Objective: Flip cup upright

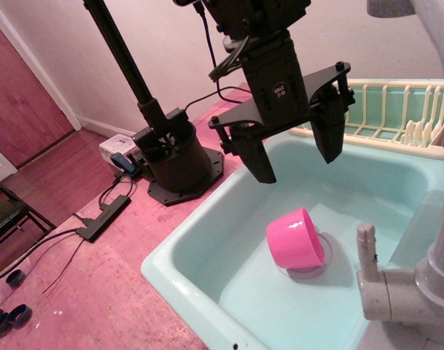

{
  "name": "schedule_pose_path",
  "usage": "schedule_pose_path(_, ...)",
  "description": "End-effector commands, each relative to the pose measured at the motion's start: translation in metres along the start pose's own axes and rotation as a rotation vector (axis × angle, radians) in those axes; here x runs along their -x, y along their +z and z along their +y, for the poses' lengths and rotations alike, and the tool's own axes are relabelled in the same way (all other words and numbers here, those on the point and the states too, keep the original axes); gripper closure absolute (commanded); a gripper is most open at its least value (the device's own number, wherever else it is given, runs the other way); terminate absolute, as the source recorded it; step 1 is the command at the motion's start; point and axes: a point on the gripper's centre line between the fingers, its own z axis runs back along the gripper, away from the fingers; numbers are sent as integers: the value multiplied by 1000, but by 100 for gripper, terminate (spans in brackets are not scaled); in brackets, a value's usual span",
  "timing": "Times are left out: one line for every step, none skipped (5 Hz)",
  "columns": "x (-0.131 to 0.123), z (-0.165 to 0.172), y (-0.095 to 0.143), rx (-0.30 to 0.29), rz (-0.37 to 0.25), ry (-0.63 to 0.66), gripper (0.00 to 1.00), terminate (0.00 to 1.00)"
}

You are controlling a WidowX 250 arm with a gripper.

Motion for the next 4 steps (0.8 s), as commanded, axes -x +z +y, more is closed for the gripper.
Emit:
schedule_pose_path(0,0,0,0,0,0,0,0)
schedule_pose_path(-7,-2,-9,12,14,-39,0,0)
schedule_pose_path(-11,-8,-18,27,14,-55,0,0)
schedule_pose_path(-13,-17,-27,49,17,-70,0,0)
